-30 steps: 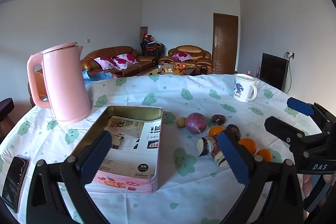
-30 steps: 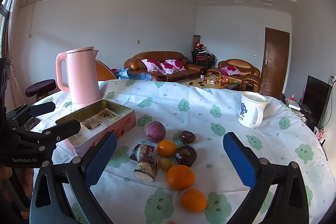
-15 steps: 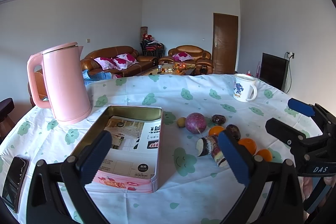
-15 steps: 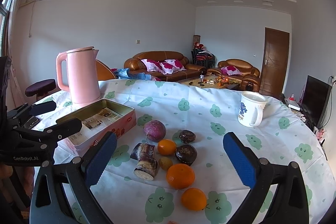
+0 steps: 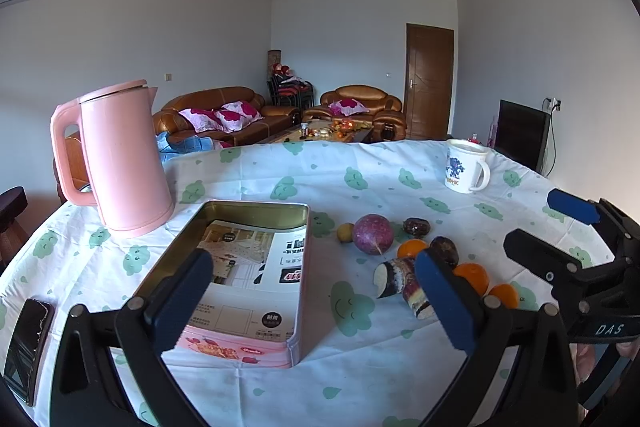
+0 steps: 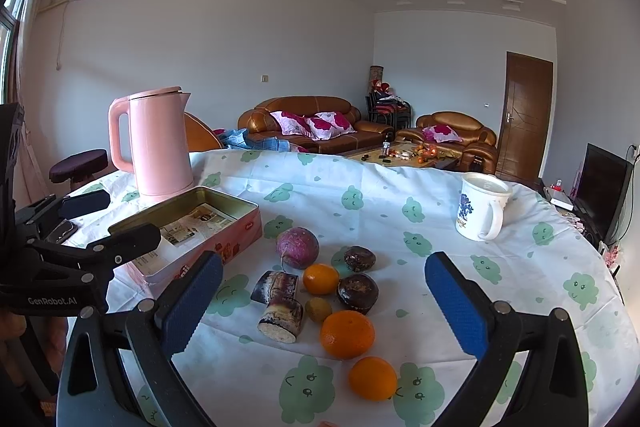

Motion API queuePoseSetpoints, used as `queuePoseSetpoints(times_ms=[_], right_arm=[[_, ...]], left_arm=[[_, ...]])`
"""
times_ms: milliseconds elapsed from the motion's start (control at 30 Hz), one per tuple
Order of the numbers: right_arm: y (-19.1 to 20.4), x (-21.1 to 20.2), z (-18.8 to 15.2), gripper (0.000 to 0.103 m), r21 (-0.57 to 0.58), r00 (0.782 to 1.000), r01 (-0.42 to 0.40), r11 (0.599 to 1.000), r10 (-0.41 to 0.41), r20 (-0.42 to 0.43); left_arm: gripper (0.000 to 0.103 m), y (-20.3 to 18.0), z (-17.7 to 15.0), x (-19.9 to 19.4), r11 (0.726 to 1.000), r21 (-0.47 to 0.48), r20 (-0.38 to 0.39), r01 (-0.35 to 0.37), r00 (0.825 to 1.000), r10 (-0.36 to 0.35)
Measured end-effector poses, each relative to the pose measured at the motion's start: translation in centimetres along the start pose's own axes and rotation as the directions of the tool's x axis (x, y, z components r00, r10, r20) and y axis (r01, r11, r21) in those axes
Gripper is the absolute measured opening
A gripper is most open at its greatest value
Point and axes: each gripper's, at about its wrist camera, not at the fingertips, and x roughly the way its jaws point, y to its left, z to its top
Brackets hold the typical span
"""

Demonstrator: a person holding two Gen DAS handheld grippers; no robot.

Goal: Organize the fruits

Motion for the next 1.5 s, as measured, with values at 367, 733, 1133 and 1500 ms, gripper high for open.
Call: queuePoseSetpoints(times_ms=[367, 733, 1133, 1500], right_arm=[[-0.2, 0.2, -0.4, 0.102, 0.006, 1.0, 0.002, 1.0, -0.002, -0.008], [-1.6, 1.1, -2.2, 0.102, 0.017, 0.998, 0.034, 0.999, -0.033, -0.052], [-4.7, 2.4, -5.7, 0.083, 0.063, 0.986, 0.066, 0.996, -0.056, -0.157], [-4.2, 4.3, -7.7, 0.048, 0.041, 0.967, 0.003, 0.999, 0.007, -0.254]], left_arm=[[0.103, 0.3, -0.2, 0.2, 1.0, -0.002, -0.006, 0.0, 1.0, 0.0], [0.103, -1.4, -1.4, 1.9, 0.999, 0.028, -0.051, 0.019, 0.999, -0.018], [0.102, -4.8, -2.9, 5.1, 0.989, 0.029, -0.173, 0.147, 0.975, -0.14], [0.073, -7.7, -3.2, 7.1, 0.966, 0.032, -0.259, 0.255, 0.936, -0.238]])
